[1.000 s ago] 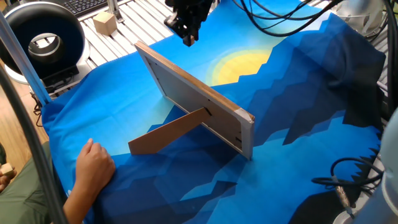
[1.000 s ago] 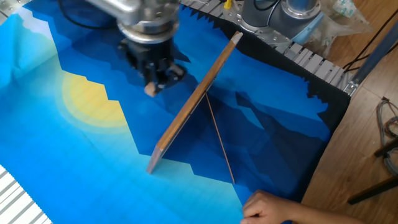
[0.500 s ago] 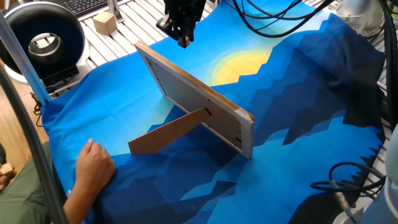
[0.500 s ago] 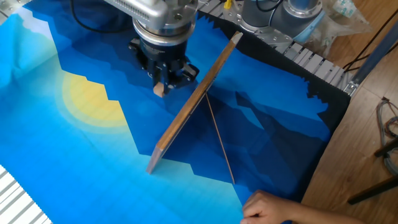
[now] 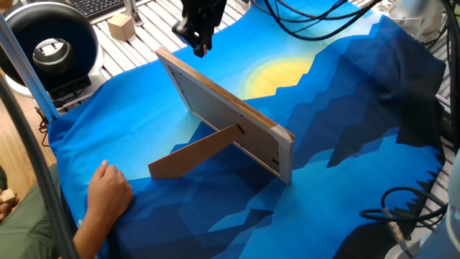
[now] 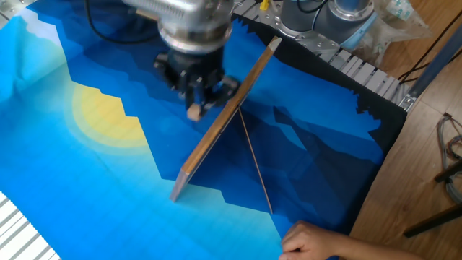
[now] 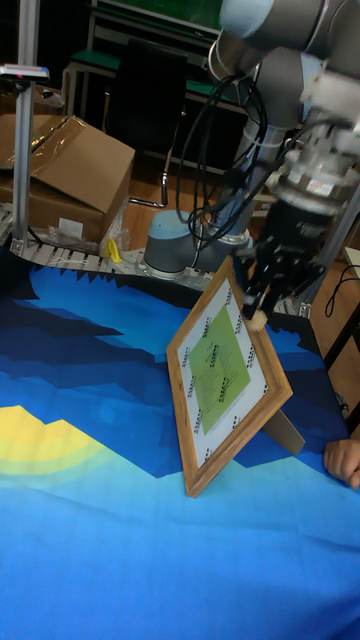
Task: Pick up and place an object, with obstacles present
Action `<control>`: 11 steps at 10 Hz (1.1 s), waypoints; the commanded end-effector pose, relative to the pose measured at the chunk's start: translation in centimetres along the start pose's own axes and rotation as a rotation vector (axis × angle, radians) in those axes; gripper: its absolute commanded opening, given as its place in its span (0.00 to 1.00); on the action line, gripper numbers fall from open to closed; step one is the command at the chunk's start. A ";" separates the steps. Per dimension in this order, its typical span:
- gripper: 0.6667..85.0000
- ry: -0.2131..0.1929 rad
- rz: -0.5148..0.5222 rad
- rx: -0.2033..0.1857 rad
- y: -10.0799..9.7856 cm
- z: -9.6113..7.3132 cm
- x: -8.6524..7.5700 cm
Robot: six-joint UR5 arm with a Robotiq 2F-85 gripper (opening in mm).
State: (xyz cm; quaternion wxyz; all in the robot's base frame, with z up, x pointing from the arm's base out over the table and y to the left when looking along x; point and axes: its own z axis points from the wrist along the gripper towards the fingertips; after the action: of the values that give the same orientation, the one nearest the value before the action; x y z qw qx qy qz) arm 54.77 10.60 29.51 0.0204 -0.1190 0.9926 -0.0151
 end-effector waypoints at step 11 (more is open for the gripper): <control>0.01 -0.102 0.166 -0.023 12.9 6.0 -7.2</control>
State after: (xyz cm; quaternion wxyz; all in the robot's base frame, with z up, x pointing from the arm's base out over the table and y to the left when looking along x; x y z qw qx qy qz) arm 57.05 23.21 26.95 0.0521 -0.0390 0.9979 -0.0061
